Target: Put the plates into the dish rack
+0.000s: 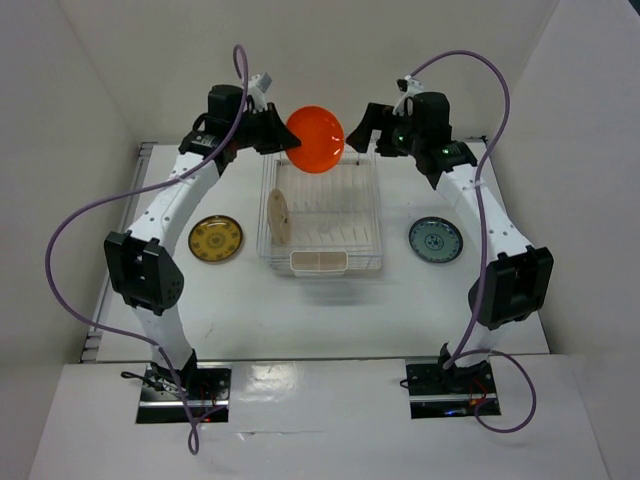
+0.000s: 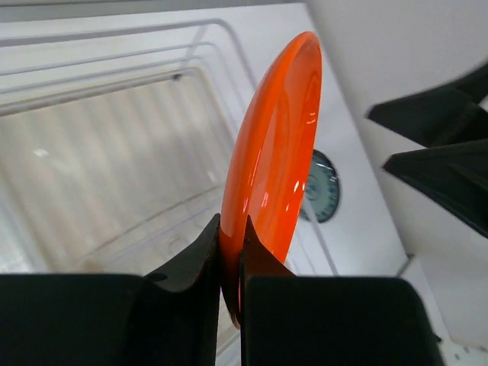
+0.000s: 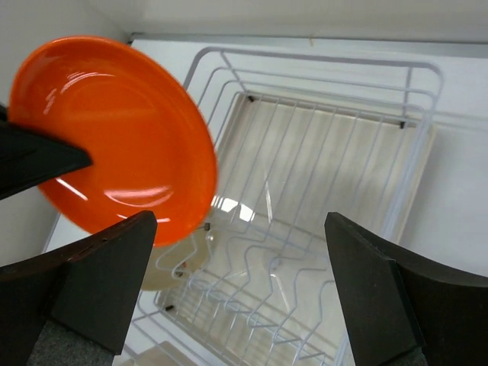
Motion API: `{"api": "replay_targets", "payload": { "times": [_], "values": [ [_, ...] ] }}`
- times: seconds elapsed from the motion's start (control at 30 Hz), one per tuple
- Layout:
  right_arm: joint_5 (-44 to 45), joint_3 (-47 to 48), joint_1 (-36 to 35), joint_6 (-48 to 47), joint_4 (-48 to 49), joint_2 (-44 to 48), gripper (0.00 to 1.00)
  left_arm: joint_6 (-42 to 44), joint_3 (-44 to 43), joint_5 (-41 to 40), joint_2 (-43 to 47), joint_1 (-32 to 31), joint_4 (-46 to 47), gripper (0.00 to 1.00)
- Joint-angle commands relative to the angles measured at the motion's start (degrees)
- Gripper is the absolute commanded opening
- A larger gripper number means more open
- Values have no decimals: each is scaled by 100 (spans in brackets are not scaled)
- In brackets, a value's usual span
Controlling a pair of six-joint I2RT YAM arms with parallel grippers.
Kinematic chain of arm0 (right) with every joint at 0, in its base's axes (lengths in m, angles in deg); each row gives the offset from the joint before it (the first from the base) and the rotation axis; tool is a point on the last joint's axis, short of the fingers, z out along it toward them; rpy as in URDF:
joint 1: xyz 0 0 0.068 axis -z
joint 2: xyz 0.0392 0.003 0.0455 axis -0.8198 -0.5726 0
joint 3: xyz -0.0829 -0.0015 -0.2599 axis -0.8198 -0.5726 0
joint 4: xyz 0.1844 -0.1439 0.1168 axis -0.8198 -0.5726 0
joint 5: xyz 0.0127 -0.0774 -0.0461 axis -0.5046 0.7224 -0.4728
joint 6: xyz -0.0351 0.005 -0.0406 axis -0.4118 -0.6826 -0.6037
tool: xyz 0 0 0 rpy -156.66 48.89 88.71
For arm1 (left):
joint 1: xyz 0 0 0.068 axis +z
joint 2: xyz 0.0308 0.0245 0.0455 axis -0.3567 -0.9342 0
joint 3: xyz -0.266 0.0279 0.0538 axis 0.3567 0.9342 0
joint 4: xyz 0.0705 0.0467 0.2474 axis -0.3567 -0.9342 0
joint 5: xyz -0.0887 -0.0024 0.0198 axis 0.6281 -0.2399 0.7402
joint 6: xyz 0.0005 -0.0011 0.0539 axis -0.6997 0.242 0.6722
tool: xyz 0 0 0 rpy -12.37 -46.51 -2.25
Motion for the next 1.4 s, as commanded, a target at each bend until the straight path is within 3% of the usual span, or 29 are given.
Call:
{"api": "replay_targets", "payload": {
  "times": [0.0,0.17,0.23,0.37,0.6,1.0,1.37],
  "values": [
    [813,10,-44,53,230,449,100,478,-531,-1480,502,-116,-1217,0],
    [2525,-210,-44,299,-146,441,100,795,-1111,-4333,661,-1090,-3054,0],
    [2809,-132,17,377,-410,274,100,638,-1461,-4847,609,-1329,-3581,0],
    [2812,-252,140,492,-710,80,100,155,-1333,-6532,591,-2128,-4444,0],
    [2485,-641,351,554,-543,142,100,-732,-1473,-7897,512,-2490,-5700,0],
    [2309,-869,510,554,-675,80,100,-1165,-1227,-7960,143,-2736,-5851,0],
    [2152,-975,729,501,-728,80,100,-1042,-805,-7214,213,-2736,-4859,0]
  ]
}}
